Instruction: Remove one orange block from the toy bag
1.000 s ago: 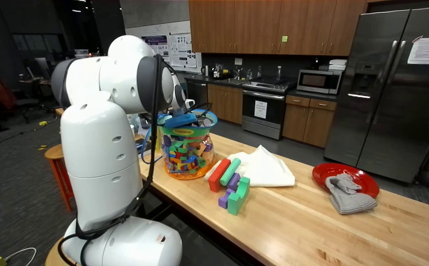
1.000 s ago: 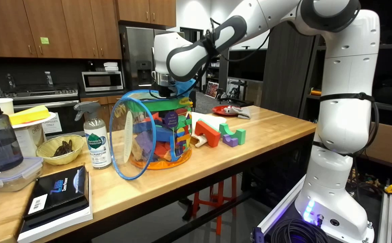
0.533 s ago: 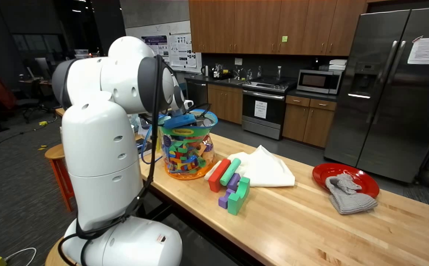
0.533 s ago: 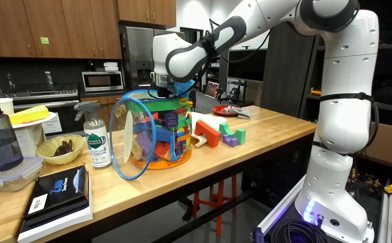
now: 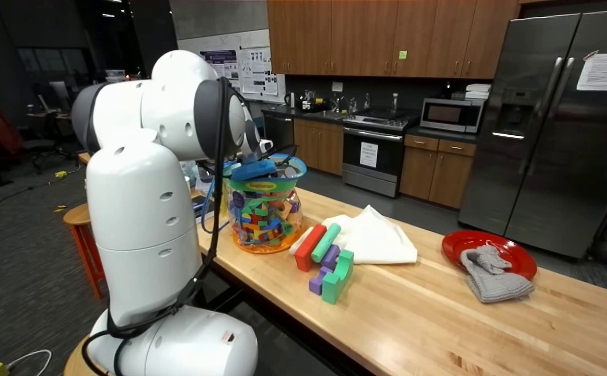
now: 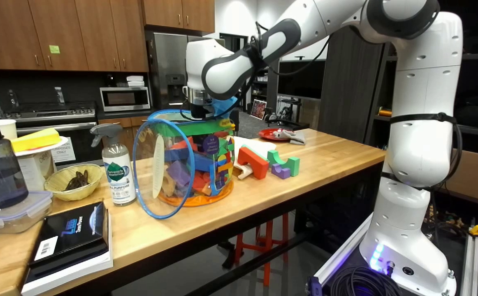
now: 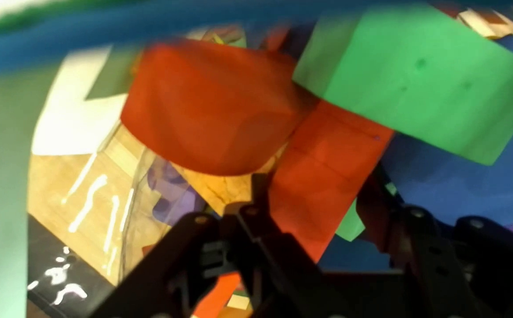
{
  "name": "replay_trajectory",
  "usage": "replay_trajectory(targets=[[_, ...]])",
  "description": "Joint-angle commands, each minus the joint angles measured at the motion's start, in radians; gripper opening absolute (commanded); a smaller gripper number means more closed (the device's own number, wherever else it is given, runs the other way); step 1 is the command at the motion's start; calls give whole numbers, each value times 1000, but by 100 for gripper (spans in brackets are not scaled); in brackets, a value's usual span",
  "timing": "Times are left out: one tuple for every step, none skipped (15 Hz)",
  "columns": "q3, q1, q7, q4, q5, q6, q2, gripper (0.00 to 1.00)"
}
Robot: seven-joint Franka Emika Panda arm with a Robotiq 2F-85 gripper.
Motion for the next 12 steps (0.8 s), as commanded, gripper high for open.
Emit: replay_trajectory(targets=[[-6, 0, -26, -8, -25, -13, -23, 28], [-6, 0, -32, -4, -28, -17, -26, 26], [-5, 0, -36, 3, -22, -22, -28, 25], [-4, 0, -39, 6, -14, -24, -31, 23], [-2, -1, -45, 13, 3, -30, -33, 21], [1, -1, -51, 18, 20, -34, -36, 20], [5, -1, -61, 24, 54, -41, -40, 19], [8, -1, -67, 30, 80, -46, -43, 18], [10, 0, -72, 37, 100, -53, -46, 17], [12, 1, -78, 44, 115, -60, -50, 17], [14, 2, -83, 53, 125, -70, -53, 17], [16, 1, -91, 65, 135, -84, -55, 17]])
